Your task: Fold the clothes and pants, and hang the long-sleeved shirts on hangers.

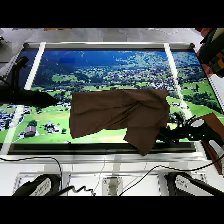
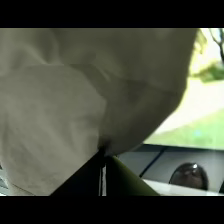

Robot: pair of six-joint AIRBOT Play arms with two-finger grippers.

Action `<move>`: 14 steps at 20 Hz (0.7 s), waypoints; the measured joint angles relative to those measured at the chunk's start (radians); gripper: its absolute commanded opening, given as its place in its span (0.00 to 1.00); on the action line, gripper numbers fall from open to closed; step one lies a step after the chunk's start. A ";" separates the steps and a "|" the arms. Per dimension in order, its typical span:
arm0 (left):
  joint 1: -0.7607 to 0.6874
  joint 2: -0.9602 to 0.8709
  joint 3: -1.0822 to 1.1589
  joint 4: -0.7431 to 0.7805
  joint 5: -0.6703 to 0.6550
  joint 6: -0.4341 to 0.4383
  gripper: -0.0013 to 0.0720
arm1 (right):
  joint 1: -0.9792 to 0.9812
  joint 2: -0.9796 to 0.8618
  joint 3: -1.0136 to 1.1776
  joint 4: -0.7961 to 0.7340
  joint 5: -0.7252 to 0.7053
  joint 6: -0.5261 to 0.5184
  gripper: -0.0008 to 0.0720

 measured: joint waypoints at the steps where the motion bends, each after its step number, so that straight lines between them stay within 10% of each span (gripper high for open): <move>1: 0.001 0.000 -0.002 0.041 -0.001 -0.016 0.04 | 0.000 0.007 -0.002 0.006 -0.008 -0.018 0.03; 8: 0.063 0.002 -0.200 0.211 -0.005 -0.087 0.04 | 0.000 0.177 -0.007 0.042 -0.014 -0.078 0.03; 11: 0.082 -0.001 -0.376 0.202 0.026 -0.050 0.60 | 0.000 0.243 -0.007 0.045 -0.024 -0.084 0.03; 14: 0.088 -0.016 -0.532 0.162 0.094 0.026 0.70 | 0.000 0.269 -0.008 0.048 -0.030 -0.085 0.03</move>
